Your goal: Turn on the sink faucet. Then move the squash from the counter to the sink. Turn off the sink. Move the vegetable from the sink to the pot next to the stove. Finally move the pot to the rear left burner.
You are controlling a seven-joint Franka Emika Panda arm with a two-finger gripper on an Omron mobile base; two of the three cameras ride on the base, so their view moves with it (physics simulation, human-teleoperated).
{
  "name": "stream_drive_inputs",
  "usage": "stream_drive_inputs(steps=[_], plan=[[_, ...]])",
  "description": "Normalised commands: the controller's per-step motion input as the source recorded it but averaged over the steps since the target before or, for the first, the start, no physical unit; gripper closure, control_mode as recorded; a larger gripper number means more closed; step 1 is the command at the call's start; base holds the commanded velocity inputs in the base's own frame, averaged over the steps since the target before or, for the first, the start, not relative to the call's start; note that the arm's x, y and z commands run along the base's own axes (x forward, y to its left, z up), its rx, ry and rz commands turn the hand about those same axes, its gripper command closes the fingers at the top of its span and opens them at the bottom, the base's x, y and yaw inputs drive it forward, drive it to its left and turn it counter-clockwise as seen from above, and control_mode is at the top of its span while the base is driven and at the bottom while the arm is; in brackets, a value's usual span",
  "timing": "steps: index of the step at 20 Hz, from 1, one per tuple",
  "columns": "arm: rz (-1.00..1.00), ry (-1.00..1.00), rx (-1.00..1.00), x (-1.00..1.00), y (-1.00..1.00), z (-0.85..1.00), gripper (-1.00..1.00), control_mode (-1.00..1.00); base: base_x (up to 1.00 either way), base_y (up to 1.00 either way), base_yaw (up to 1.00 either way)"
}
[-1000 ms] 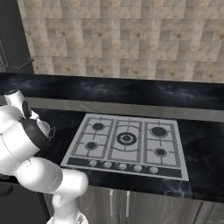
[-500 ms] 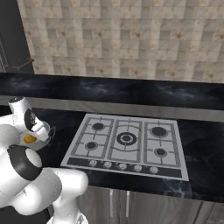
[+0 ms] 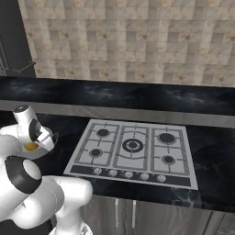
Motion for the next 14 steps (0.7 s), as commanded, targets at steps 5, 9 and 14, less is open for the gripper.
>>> stream_drive_inputs(steps=[5, 9, 14], plan=[[0.0, 0.0, 0.0, 0.2, 0.01, -0.16, -1.0, -1.0, 0.0, 0.0, 0.0], [0.0, 0.0, 0.0, 0.2, 0.05, -0.12, -1.0, -1.0, 0.0, 0.0, 0.0], [0.0, 0.01, -0.01, 0.17, 0.14, -0.14, -1.0, -1.0, 0.0, 0.0, 0.0]])
